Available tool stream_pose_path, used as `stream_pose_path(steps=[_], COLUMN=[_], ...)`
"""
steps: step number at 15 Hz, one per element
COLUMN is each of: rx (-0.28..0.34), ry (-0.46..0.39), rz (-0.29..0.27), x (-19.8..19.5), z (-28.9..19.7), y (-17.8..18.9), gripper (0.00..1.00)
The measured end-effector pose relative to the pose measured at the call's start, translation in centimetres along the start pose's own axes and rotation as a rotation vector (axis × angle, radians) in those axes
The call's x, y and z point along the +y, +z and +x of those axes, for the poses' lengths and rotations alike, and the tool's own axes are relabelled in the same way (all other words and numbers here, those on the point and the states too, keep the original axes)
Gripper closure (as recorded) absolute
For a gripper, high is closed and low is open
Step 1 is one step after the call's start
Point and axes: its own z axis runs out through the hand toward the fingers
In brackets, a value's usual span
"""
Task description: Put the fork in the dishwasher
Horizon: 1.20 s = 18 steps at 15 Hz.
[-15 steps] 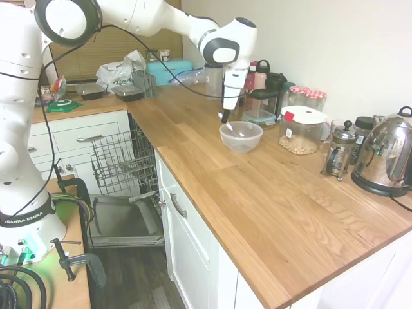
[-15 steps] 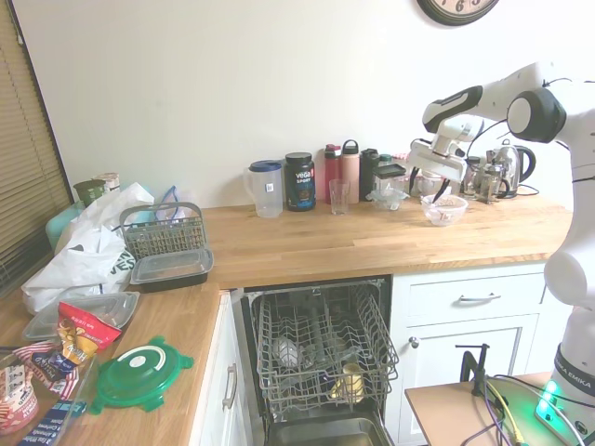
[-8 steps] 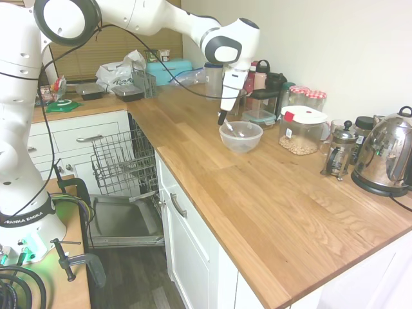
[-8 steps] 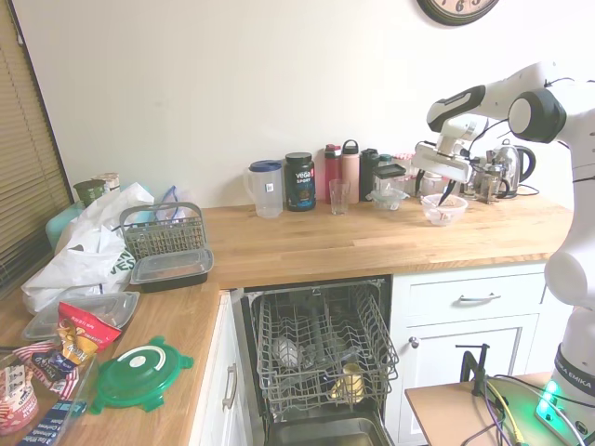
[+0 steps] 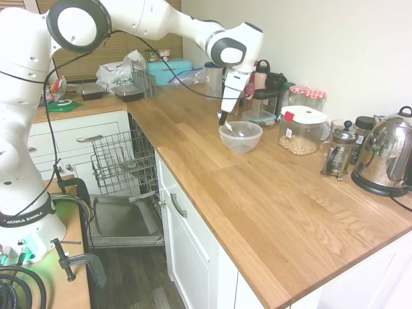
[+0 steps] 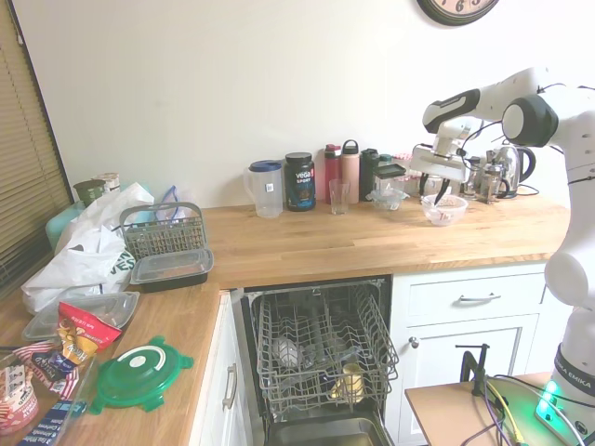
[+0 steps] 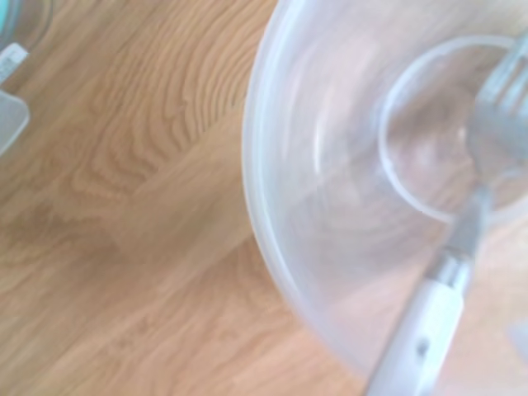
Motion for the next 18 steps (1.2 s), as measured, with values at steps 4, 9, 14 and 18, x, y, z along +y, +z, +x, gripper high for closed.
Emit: stream_pose_path(steps=[4,9,14,18], rx=[0.005,0.003,-0.006,-0.001], ry=[-0.013,-0.003,0.000,-0.034], rz=[0.005,0.009,0.035,0.124], x=[-1.0,-1.1,-1.1,1.2], z=[-1.0,-0.3,0.9,1.1], y=[0.3,0.1,-0.6,-5.6], gripper=[1.00,1.00,1.00,1.00])
